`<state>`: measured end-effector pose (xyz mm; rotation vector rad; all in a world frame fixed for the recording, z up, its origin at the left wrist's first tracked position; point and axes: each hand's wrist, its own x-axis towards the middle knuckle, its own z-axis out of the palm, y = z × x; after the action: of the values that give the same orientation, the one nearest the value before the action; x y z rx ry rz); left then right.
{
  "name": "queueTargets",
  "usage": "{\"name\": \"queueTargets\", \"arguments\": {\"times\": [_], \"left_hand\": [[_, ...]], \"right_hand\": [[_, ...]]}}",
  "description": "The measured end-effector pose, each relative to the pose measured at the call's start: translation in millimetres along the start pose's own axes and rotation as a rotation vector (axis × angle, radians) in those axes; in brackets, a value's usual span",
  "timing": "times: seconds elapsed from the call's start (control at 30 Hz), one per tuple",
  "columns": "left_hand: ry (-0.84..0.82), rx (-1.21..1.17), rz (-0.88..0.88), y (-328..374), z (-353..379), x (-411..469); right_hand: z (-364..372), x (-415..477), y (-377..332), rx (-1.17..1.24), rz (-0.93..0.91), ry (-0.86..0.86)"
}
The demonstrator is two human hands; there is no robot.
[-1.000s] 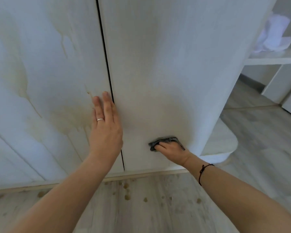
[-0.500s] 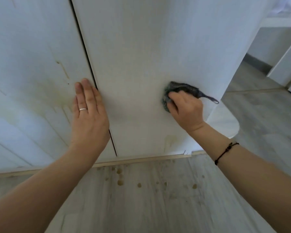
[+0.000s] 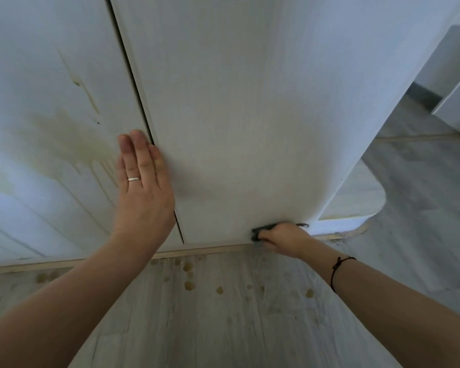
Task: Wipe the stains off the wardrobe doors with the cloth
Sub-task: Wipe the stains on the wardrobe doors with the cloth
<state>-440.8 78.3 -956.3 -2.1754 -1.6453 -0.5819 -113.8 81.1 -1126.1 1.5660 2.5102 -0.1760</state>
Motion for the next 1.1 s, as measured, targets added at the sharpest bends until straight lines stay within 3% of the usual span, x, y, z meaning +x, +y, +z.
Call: {"name": "queueTargets", "arguments": {"times": [0.13,0.23,0.3,0.4,0.5,0.6,0.7,0.77,1.0,1.1], "left_hand": [[0.02,-0.029,-0.01,-1,4,0],[0.026,-0.025,0.006,-1,4,-1],[0.019,-0.021,0.008,0,3,-1],[0.009,-0.006,0.012,-2,-1,-1],[-0.014,0.021,0.039,-5,-5,-3],[-0.018,0.022,0.049,-6,-5,-4],[-0.009,0.022,0.031,-1,-4,-3],[0.003,0.015,0.021,1,-2,-2],[0.029,0.017,0.035,-2,-2,-1],[0.019,0.044,0.058,-6,-6,-2]], "right_hand": [[-58,8,-27,-0.025,-0.176,0.764],[-96,23,-63,0.1,-0.19,1.006],[-94,32,-75,0.147,-0.223,0.955],[-58,28,-71,0.128,-0.263,0.613],[-15,9,-39,0.132,-0.067,0.089],[9,-23,12,0.123,0.111,-0.076],[7,-45,43,0.1,0.205,-0.061],[-2,-43,41,0.07,0.208,0.052],[-65,12,-42,0.068,-0.126,0.677],[-78,15,-45,0.129,-0.147,0.754]]}}
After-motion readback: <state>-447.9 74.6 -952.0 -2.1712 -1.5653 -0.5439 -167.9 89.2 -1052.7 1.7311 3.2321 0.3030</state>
